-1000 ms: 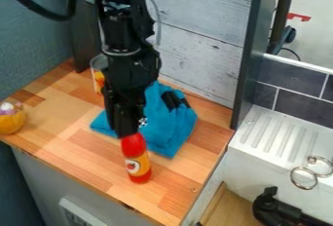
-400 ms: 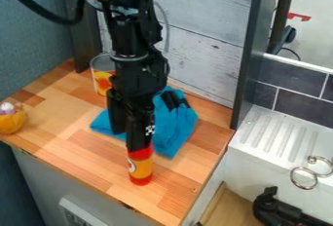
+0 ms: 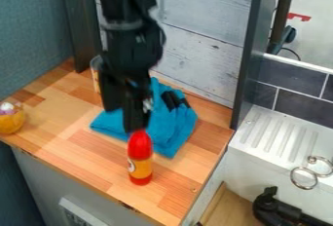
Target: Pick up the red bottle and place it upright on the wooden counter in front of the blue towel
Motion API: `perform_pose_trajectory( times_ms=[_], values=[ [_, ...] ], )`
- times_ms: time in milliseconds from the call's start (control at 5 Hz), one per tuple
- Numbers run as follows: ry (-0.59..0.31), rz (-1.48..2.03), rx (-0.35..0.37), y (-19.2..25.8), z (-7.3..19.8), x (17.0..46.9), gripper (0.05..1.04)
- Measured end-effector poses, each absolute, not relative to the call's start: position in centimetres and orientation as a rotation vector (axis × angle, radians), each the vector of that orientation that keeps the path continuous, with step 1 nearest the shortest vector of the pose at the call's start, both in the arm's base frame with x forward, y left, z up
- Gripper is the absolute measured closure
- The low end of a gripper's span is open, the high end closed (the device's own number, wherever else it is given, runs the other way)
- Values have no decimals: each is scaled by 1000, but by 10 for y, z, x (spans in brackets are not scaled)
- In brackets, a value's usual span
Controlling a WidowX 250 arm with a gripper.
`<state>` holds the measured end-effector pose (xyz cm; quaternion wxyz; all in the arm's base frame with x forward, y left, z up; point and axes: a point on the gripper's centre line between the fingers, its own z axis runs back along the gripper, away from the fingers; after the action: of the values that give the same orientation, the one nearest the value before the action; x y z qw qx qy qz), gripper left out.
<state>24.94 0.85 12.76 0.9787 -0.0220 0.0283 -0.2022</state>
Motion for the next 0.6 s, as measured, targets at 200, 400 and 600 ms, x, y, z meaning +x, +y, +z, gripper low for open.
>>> perform_pose_trajectory(
  times_ms=[200, 400, 600],
  values=[
    [53, -202, 57, 49, 159, 237, 81],
    [20, -56, 112, 92, 175, 234, 81],
    [-8, 19, 17, 148, 152, 240, 81]
  ],
)
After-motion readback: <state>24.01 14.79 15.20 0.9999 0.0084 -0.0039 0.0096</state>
